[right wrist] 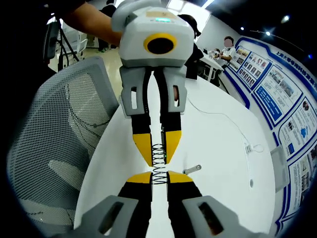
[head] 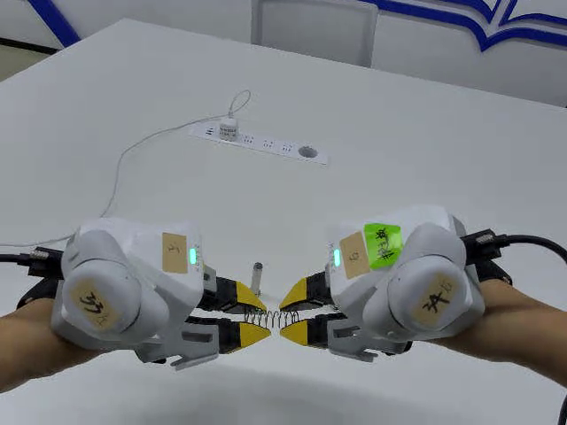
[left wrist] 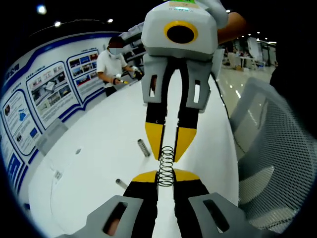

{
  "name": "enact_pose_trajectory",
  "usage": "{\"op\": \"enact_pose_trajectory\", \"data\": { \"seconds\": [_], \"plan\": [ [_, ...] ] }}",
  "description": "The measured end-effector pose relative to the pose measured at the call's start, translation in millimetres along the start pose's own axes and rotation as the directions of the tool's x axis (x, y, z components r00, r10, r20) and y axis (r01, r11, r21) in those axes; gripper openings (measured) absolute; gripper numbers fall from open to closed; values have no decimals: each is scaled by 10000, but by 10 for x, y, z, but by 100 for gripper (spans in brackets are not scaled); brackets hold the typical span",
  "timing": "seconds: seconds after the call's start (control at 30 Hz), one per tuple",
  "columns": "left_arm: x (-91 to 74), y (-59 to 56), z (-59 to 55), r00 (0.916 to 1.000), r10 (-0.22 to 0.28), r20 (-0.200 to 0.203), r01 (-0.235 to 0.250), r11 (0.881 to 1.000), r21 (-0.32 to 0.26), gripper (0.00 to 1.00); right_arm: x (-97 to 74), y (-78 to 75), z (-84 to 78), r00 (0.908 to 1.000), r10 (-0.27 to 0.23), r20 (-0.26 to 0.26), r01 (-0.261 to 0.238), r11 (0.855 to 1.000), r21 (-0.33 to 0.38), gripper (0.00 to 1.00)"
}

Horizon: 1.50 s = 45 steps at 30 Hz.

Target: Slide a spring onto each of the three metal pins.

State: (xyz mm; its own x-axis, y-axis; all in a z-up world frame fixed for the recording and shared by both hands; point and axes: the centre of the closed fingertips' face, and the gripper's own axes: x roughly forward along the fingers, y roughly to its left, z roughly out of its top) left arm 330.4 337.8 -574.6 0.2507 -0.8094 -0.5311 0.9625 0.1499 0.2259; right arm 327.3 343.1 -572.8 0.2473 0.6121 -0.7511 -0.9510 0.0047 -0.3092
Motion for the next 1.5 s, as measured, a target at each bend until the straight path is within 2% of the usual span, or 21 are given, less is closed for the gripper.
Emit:
{"op": "enact_pose_trajectory", "data": {
  "seconds": [0.1,0.23,0.27,0.33,0.4,0.57,0.7,0.8,0.9,0.97,1.07,1.27,1.3,1.37,1.4,1.43,1.5],
  "plan": [
    [-18,18,13,9999,-13,110,14,10000,-45,10,-11,-33,7,9997,-12,246,4,9994,338,13],
    [-40,47,21,9999,-2,161,4,9999,-120,10,7,-70,-68,9999,-56,127,51,9994,335,15],
    [-47,61,20,9998,17,193,-13,9998,-189,10,6,-93,-70,9996,-121,239,109,9988,475,15],
    [-52,54,25,9997,-53,219,57,9998,-204,10,3,-87,-29,9980,6,631,-73,9942,1068,15],
    [-59,46,44,9996,-120,274,124,9998,-136,10,-4,-86,12,9958,84,917,-200,9917,1270,15],
    [-85,69,87,9989,-132,442,133,9999,-27,10,-4,-59,11,9955,305,899,-425,9899,1354,12],
    [-87,64,88,9989,-139,451,138,9999,38,10,-51,-80,63,9915,324,1263,-550,9821,1799,11],
    [-92,58,106,9986,-156,514,153,9999,73,10,-70,-75,74,9902,344,1355,-599,9801,1891,11],
    [-94,49,110,9986,-176,498,170,9998,126,10,-85,-68,97,9883,370,1477,-668,9770,2023,11],
    [-94,30,98,9992,-214,329,198,9986,484,10,-94,-56,122,9865,436,1578,-777,9732,2165,11],
    [-100,19,80,9994,-278,204,264,9975,656,10,-116,-33,173,9820,550,1805,-958,9694,2259,11],
    [-127,61,70,9992,-143,365,127,9990,424,10,-171,-76,323,9702,438,2382,-1065,9605,2573,11],
    [-131,70,72,9991,-96,402,82,9994,349,10,-179,-95,359,9665,378,2538,-1087,9562,2717,11],
    [-141,94,94,9984,9,572,-7,10000,-34,10,-198,-146,487,9494,202,3134,-1235,9416,3134,11],
    [-148,105,100,9980,46,623,-39,9999,-101,10,-204,-167,512,9468,164,3215,-1221,9424,3115,11],
    [-160,127,105,9978,182,644,-179,9998,-53,10,-194,-182,518,9508,140,3095,-1117,9473,3001,11],
    [-182,149,96,9978,244,624,-232,9996,-188,10,-172,-193,547,9525,142,3043,-1058,9522,2865,11]
  ]
}}
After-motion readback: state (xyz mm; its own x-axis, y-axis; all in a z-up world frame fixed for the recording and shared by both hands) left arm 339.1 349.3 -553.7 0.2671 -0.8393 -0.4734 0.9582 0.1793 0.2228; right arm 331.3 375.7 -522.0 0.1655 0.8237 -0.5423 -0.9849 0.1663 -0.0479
